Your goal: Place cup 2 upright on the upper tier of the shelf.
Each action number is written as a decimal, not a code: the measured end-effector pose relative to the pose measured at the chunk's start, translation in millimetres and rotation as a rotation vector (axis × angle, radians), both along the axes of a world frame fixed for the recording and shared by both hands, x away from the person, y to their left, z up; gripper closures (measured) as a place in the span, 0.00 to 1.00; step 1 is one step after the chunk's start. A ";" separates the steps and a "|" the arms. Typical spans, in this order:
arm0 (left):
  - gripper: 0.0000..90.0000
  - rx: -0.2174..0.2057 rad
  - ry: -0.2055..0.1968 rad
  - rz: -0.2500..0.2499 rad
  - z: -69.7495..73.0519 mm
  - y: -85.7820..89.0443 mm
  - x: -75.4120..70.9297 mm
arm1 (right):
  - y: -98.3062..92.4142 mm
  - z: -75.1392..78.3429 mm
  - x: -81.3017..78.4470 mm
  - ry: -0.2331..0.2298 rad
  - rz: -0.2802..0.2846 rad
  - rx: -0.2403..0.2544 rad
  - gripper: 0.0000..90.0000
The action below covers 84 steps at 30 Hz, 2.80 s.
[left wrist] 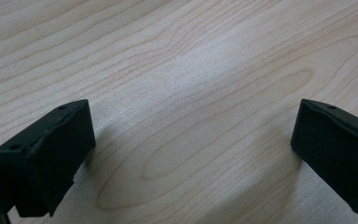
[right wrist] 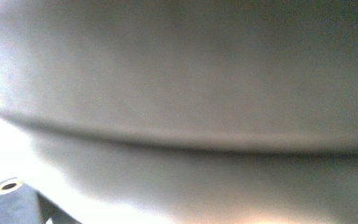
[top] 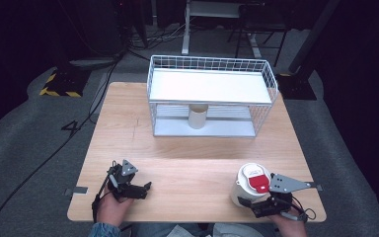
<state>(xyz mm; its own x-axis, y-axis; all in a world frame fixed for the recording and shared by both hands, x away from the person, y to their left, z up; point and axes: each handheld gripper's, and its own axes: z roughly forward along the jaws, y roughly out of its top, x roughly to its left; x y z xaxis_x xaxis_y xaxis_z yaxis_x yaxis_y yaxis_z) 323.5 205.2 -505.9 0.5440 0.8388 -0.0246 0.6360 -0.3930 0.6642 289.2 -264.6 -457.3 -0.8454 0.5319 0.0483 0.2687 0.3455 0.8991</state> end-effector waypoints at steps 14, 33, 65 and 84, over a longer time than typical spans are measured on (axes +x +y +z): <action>0.00 0.000 0.000 0.000 0.0 0.0 0.0 | -1.4 22.3 12.3 -0.011 -0.022 0.008 0.12; 0.00 -0.001 0.004 0.005 0.2 -0.5 1.3 | -3.0 59.9 34.7 -0.049 -0.046 -0.005 0.12; 0.01 -0.004 0.003 0.019 0.1 -0.9 1.9 | 10.4 133.5 88.7 -0.110 -0.054 -0.025 0.12; 0.00 -0.006 0.004 0.019 0.0 -1.2 2.1 | 20.6 173.9 130.1 -0.127 -0.107 -0.037 0.12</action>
<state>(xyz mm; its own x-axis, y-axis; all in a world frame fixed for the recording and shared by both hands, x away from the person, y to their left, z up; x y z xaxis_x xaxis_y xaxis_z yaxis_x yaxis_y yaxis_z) 325.6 204.0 -505.9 0.5274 0.8490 -0.0315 0.6462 -0.3768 0.6637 419.2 -244.0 -283.5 -0.7817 0.6190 -0.0764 0.1910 0.3543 0.9154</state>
